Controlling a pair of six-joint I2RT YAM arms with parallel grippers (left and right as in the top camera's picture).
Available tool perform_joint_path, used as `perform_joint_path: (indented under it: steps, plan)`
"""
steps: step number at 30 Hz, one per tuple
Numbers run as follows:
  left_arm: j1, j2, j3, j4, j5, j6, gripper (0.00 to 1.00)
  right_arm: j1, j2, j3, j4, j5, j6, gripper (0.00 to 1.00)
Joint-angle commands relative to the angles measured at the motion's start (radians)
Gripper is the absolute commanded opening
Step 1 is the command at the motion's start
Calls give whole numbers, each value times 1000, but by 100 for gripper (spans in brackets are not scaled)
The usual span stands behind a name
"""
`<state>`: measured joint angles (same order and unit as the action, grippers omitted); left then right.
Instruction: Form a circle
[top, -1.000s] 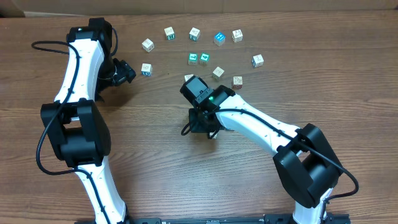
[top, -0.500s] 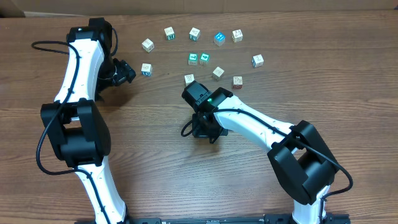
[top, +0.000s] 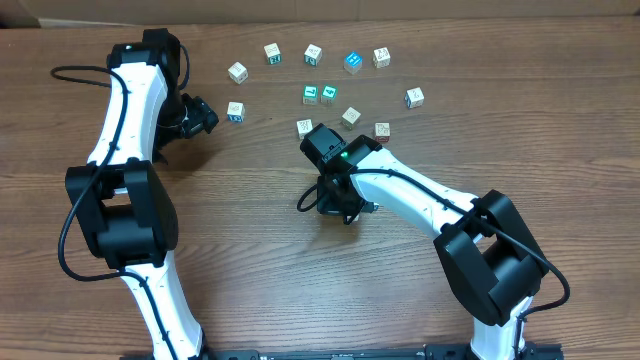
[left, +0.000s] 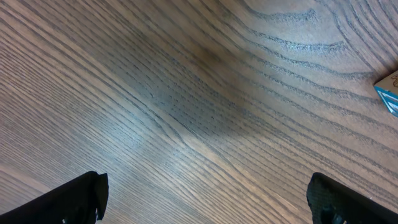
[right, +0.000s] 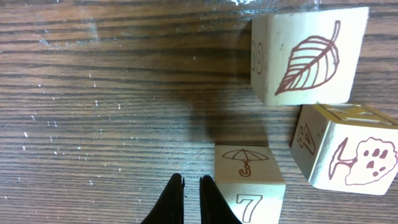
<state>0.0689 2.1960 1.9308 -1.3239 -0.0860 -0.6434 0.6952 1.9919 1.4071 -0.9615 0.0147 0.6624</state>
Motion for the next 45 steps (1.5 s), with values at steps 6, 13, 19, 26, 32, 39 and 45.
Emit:
perform_joint_path:
  steps: [6,13,19,26,32,39,45]
  plan:
    - [-4,3,17,-3,-1,16,99,-2,8,-3,-11,29,8,8]
    - [-4,3,16,-3,-1,16,99,-2,8,-3,-10,53,8,9]
    - [-4,3,17,-3,-1,16,100,-2,8,-3,-10,63,9,9]
    - [-4,3,17,-3,-1,16,100,-4,8,-3,-10,63,8,10]
    - [-4,3,16,-3,-1,16,100,-4,5,35,-14,60,-4,10]
    - [-4,3,17,-3,-1,16,99,-7,-26,146,-40,75,-39,17]
    - [-4,3,17,-3,-1,16,99,-68,-28,191,-6,82,-39,16]
